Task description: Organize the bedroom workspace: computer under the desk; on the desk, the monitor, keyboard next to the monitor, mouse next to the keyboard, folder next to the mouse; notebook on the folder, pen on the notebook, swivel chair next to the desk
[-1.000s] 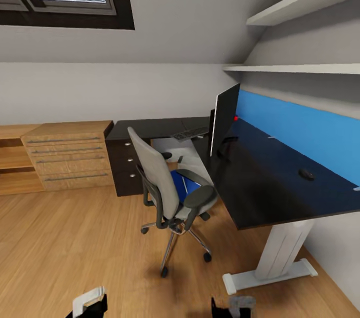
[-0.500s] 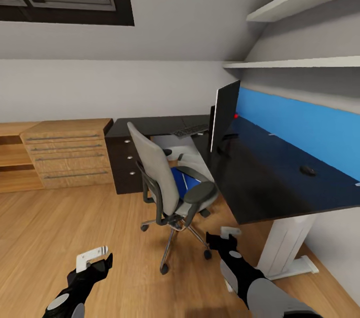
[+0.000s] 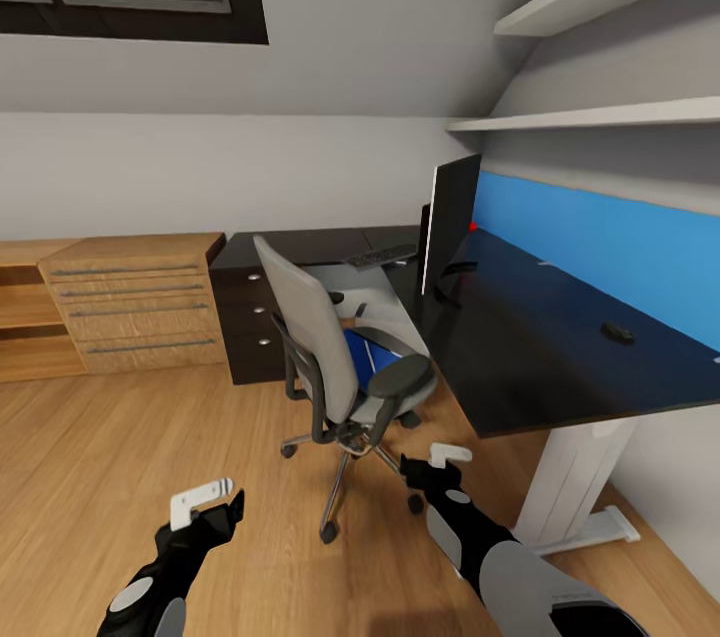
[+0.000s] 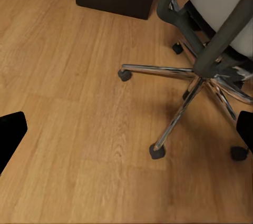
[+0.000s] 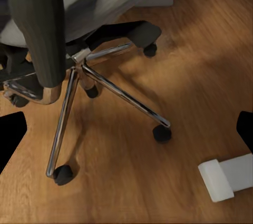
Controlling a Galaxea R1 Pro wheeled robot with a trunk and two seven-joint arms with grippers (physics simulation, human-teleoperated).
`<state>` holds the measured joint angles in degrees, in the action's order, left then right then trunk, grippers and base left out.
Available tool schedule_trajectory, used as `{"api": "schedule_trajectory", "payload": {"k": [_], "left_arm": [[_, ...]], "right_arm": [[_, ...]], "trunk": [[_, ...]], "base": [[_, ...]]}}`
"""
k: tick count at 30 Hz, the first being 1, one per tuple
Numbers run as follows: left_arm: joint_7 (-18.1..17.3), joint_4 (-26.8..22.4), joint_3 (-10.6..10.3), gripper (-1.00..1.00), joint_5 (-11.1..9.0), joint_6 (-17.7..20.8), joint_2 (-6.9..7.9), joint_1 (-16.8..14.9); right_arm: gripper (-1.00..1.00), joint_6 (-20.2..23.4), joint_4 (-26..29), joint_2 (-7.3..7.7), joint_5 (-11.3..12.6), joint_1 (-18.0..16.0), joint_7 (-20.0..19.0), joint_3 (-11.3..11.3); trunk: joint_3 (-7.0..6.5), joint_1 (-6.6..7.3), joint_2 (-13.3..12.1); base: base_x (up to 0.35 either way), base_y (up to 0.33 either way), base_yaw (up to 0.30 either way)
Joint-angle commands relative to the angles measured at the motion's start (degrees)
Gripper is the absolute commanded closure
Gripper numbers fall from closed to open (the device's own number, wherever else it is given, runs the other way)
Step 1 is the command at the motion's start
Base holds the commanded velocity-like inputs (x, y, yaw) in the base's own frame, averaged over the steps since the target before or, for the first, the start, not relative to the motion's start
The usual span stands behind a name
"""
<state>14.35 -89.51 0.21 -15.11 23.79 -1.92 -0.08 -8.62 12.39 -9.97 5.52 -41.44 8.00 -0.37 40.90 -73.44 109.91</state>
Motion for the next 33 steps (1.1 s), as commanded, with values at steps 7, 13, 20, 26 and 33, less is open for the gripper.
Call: {"api": "schedule_trajectory", "payload": {"k": [7, 13, 20, 26, 33], "left_arm": [[0.3, -0.8, -0.1, -1.00, -0.6, 0.2, -0.05, 0.1], [0.5, -0.8, -0.1, -1.00, -0.6, 0.0, -0.25, 0.1], [0.5, -0.8, -0.1, -1.00, -0.6, 0.0, -0.28, 0.1], [0.5, -0.8, -0.1, -1.00, -0.6, -0.1, -0.24, 0.1], [0.6, -0.8, -0.1, -1.00, -0.5, -0.2, -0.19, 0.1]], "right_arm": [[-1.00, -0.5, 0.0, 0.02, 1.9, 0.0, -0.4, 0.3], [-1.00, -0.8, 0.1, -0.03, 1.9, 0.0, -0.5, 0.4], [-1.00, -1.5, 0.2, -0.03, 1.9, 0.0, -0.4, 0.4], [-1.00, -2.0, 0.3, 0.03, 1.9, 0.0, -0.4, 0.3], [-1.00, -4.6, 0.3, 0.04, 2.0, 0.0, -0.3, 0.2]], "trunk": [[1.31, -1.54, 2.8], [2.39, -2.86, 5.3], [3.64, -4.40, 8.1], [4.72, -5.71, 10.5], [5.98, -7.25, 13.3]], "base": [[0.000, 0.000, 0.000], [0.000, 0.000, 0.000], [0.000, 0.000, 0.000], [0.000, 0.000, 0.000], [0.000, 0.000, 0.000]]}}
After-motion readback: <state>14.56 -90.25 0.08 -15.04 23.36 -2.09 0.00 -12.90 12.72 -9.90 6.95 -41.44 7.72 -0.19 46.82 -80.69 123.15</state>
